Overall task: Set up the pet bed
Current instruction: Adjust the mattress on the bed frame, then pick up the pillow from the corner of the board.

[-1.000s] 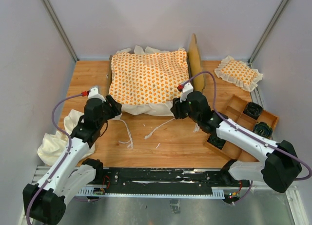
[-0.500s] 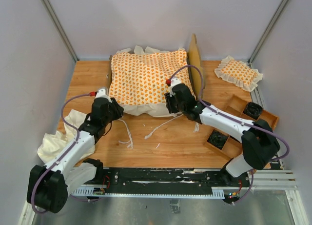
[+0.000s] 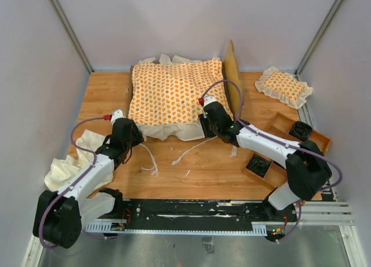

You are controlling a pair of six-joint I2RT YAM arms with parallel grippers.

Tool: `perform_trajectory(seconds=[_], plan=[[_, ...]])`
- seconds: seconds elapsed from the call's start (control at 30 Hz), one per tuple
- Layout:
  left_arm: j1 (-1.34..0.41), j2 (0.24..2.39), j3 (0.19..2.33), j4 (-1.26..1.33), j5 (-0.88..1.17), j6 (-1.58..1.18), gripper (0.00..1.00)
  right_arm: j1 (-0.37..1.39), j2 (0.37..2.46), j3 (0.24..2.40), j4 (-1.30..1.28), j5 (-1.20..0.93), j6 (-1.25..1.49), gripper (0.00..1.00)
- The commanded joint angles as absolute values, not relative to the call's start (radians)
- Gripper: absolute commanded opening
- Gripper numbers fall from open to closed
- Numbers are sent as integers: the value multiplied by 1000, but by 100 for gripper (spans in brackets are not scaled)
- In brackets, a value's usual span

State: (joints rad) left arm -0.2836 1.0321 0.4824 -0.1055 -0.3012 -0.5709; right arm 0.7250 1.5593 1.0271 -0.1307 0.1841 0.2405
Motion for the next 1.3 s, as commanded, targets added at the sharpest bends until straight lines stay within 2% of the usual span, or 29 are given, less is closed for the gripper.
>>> perform_trajectory(seconds=[0.0,0.2,0.23,0.27,0.37,0.53,0.77,0.93,1.27], plan=[[-279,915,602,-187,-272,-570,54,735,1386,1066,-271,162,212,38],[-279,708,674,-183,-130,-450,82,733,1156,1138,-347,180,108,56],[-278,688,690,-185,-106,-426,96,731,1136,1163,-369,211,86,59],[-279,675,708,-197,-96,-411,99,726,1123,1193,-382,233,64,61],[-279,666,757,-239,-46,-365,99,666,1116,1279,-391,286,2,66],[-279,684,763,-272,121,-268,99,421,1184,1406,-427,273,-23,70],[-278,655,637,-218,204,-220,99,92,1351,1485,-424,178,-87,70],[-279,611,567,-171,250,-191,99,-86,1615,1605,-448,-1,-164,72],[-280,620,585,-217,174,-200,99,-245,2209,2152,-645,-99,-246,73]])
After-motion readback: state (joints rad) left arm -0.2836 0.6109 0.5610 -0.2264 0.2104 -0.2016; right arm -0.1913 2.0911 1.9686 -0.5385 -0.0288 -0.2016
